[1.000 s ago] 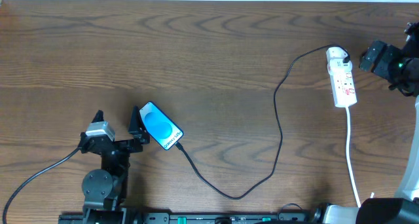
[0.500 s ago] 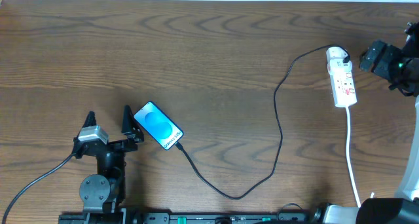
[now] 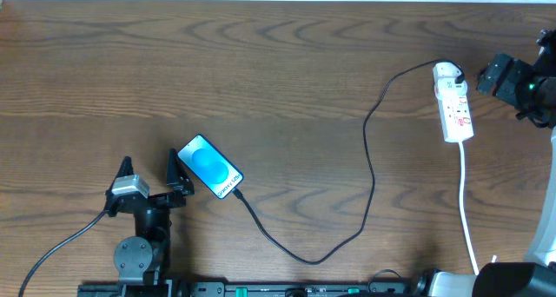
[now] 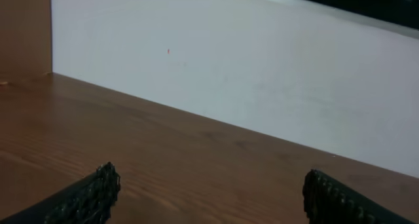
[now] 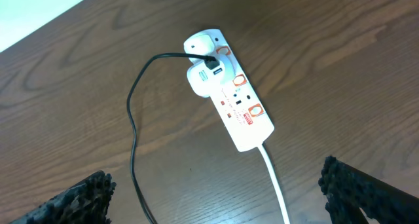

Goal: Plug charger to phone and switch on socket

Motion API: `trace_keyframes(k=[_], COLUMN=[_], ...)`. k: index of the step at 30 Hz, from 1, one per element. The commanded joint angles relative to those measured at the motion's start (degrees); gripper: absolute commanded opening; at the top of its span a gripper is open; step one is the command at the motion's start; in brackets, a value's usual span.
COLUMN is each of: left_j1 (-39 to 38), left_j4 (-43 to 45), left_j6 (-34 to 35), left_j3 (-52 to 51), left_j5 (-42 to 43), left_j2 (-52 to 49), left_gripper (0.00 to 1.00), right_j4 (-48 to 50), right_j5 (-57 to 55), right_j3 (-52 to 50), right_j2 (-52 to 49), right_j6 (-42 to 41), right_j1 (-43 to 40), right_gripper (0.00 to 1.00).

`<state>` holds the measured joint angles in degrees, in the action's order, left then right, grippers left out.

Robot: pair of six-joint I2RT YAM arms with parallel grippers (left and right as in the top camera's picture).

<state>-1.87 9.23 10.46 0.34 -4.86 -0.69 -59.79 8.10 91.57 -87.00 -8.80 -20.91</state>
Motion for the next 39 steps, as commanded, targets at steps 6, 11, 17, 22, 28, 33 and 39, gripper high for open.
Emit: trace_keyframes(k=[6,11,17,22,28,33,39], left_j1=[0.3,0.3,0.3,0.4,1.9,3.5,3.5], left_j4=[-12.6,-13.3,-13.4,-13.4,-13.5,-13.5,-13.5], left_j6=[-0.2,-5.7,-5.8,-5.8,-5.8,-6.4,-7.2], left_j3=[-0.1,-0.1,-0.1,-0.1,-0.1,-0.1,-0.1], left_j5=[-0.2,3.4,3.4,3.3,2.9,2.7,3.0], left_j2=[0.6,0.6,0.6,0.6,0.6,0.6,0.6], left_gripper=[0.91,0.92,0.92,0.92,0.91,0.92,0.92], right_j4=[-0.1,-0.1,-0.1,-0.1,0.0,-0.1,-0.1], right_j5=[0.0,0.0,0.0,0.0,0.0,0.0,0.0], right_j3=[0.5,0.5,0.5,0.5,0.5,0.5,0.5], right_j2=[-0.2,-0.2,-0.2,-0.2,-0.2,-0.2,-0.2], right_j6=[-0.8,-0.8,-0.8,-0.8,-0.8,-0.8,-0.8], right_j1=[-0.1,-0.1,-0.1,0.0,-0.1,-0.1,-0.1], right_gripper=[0.99,0.99,0.99,0.99,0.99,0.99,0.99])
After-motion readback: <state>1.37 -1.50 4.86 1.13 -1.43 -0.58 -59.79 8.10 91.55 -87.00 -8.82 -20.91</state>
